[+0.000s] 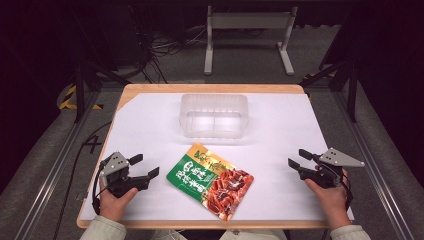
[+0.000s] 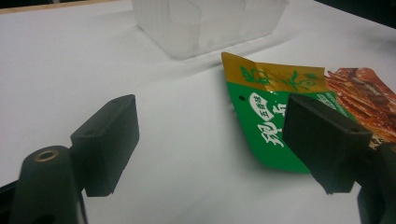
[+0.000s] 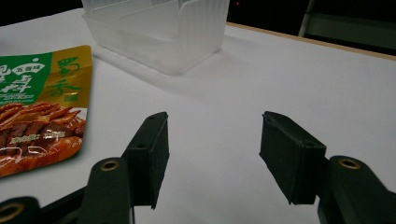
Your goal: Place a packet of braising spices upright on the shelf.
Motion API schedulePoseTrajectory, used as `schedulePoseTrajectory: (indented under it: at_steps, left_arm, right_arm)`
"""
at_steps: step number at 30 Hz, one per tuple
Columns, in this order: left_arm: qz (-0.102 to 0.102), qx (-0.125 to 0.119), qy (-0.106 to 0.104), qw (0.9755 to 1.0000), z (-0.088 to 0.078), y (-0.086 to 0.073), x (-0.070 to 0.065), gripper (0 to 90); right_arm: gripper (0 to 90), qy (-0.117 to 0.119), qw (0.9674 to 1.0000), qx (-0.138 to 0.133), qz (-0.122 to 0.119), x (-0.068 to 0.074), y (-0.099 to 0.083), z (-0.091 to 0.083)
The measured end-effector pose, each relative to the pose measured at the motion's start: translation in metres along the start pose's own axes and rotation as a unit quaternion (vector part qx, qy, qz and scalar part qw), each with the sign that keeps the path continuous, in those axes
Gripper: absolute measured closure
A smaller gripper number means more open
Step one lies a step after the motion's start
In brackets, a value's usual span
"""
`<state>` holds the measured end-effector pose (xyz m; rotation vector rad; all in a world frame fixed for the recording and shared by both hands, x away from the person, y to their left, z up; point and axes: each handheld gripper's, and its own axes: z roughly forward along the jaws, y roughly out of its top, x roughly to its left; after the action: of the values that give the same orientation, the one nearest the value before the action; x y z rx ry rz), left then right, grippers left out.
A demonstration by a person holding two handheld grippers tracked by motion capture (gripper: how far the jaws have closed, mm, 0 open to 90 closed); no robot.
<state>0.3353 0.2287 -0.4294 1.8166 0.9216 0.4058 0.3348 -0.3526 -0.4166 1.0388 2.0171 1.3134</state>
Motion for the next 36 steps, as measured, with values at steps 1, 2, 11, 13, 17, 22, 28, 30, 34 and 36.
schedulePoseTrajectory:
  at_steps: [1, 2, 11, 13, 17, 22, 28, 30, 34, 36]
  left_arm:
    - [0.0, -0.001, -0.001, 1.0, 0.0, 0.0, -0.001, 19.7]
    - [0.002, 0.0, -0.001, 1.0, 0.0, 0.001, -0.001, 19.5]
    - [0.015, -0.009, -0.03, 0.9994, 0.003, 0.009, -0.016, 17.8]
    - [0.026, -0.009, -0.037, 0.9989, 0.005, 0.011, -0.022, 17.6]
    - [0.029, -0.013, -0.049, 0.9983, 0.008, 0.015, -0.03, 17.7]
    - [0.03, -0.013, -0.062, 0.9976, 0.012, 0.018, -0.039, 17.7]
    - [0.027, -0.017, -0.066, 0.9973, 0.016, 0.019, -0.042, 16.1]
    - [0.023, -0.014, -0.066, 0.9975, 0.019, 0.018, -0.042, 15.9]
    - [0.013, -0.002, -0.06, 0.9981, 0.025, 0.016, -0.041, 16.0]
    - [0.005, 0.005, -0.05, 0.9987, 0.028, 0.014, -0.039, 16.6]
  right_arm:
    - [42.3, 0.0, 1.0, 0.0, 0.0, 0.0, 0.0, 0.0]
    - [42.3, 0.0, 1.0, 0.0, -0.001, 0.0, 0.0, 0.0]
    - [42.4, 0.0, 1.0, 0.004, -0.001, 0.0, -0.002, 0.0]
    - [42.3, -0.001, 1.0, 0.007, 0.001, 0.0, -0.003, 0.0]
    - [42.4, -0.002, 1.0, 0.008, 0.003, 0.0, -0.003, -0.001]
    - [42.4, -0.003, 0.9999, 0.013, 0.001, 0.001, -0.004, 0.0]
    - [42.7, 0.0, 0.9999, 0.016, 0.001, 0.002, -0.004, 0.002]
    - [43.2, 0.002, 0.9998, 0.019, 0.001, 0.002, -0.005, 0.003]
    - [43.3, 0.004, 0.9998, 0.022, 0.001, 0.002, -0.005, 0.004]
    - [43.3, 0.004, 0.9998, 0.022, -0.001, 0.003, -0.005, 0.004]
